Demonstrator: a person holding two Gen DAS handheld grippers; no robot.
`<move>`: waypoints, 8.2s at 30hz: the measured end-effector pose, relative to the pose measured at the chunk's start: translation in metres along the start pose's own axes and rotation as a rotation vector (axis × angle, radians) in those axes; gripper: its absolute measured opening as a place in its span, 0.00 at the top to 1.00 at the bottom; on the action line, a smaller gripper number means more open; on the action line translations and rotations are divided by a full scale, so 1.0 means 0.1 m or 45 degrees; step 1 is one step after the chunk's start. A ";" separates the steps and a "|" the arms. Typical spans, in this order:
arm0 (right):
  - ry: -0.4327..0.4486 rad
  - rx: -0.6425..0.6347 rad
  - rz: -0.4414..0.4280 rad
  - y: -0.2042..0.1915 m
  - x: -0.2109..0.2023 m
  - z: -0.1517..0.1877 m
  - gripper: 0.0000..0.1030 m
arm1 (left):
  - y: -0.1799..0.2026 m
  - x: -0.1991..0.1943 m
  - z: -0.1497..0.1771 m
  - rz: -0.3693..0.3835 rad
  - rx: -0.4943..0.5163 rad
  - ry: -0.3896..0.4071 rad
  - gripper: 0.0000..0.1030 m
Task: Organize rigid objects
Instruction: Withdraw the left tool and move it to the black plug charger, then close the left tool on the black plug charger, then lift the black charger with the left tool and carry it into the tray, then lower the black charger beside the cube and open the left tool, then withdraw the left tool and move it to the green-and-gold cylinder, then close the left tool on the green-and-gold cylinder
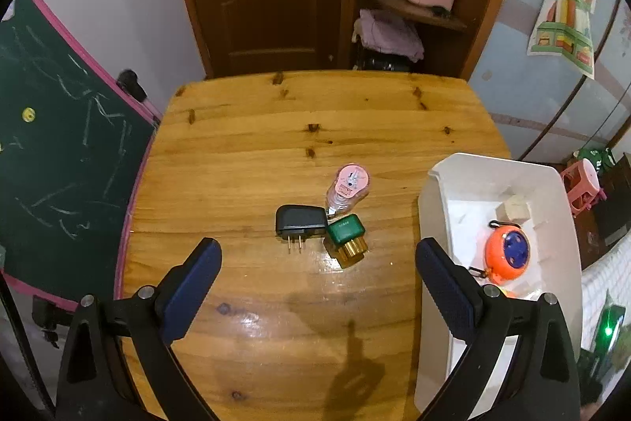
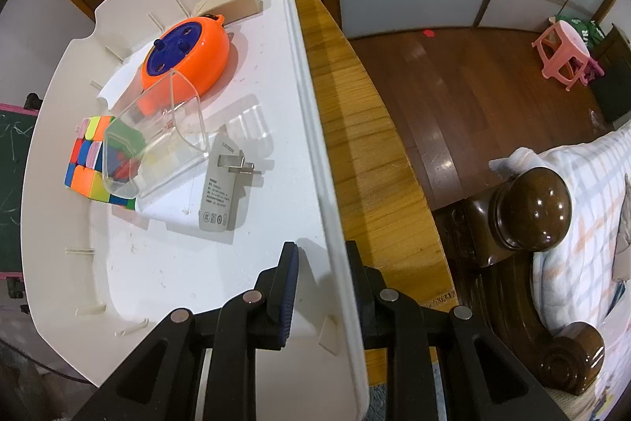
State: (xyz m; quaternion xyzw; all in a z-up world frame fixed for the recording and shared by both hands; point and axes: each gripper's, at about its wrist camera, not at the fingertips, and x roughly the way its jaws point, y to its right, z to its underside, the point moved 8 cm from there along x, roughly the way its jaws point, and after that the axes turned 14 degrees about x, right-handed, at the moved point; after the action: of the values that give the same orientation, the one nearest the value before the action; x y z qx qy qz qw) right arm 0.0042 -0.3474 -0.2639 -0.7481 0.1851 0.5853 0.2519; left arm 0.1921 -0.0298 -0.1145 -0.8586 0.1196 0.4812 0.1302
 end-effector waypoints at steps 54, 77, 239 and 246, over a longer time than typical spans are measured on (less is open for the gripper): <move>-0.014 0.005 0.020 -0.01 0.00 -0.02 0.76 | -0.28 1.75 0.23 0.007 -0.243 -0.488 0.37; -0.030 0.023 -0.049 0.08 0.04 -0.03 0.78 | 0.27 0.15 0.07 -0.061 0.009 -0.068 0.36; -0.029 0.036 0.001 0.06 0.00 0.03 0.78 | 0.45 1.26 0.35 0.157 0.239 -0.069 0.15; -0.031 0.035 0.002 0.05 0.00 0.03 0.78 | 0.43 1.42 0.36 0.138 0.214 -0.092 0.41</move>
State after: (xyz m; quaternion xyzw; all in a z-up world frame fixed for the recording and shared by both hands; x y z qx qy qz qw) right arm -0.0010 -0.3498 -0.2655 -0.7373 0.1908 0.5919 0.2639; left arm 0.2214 -0.0695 -0.2588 -0.8190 0.2011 0.5065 0.1797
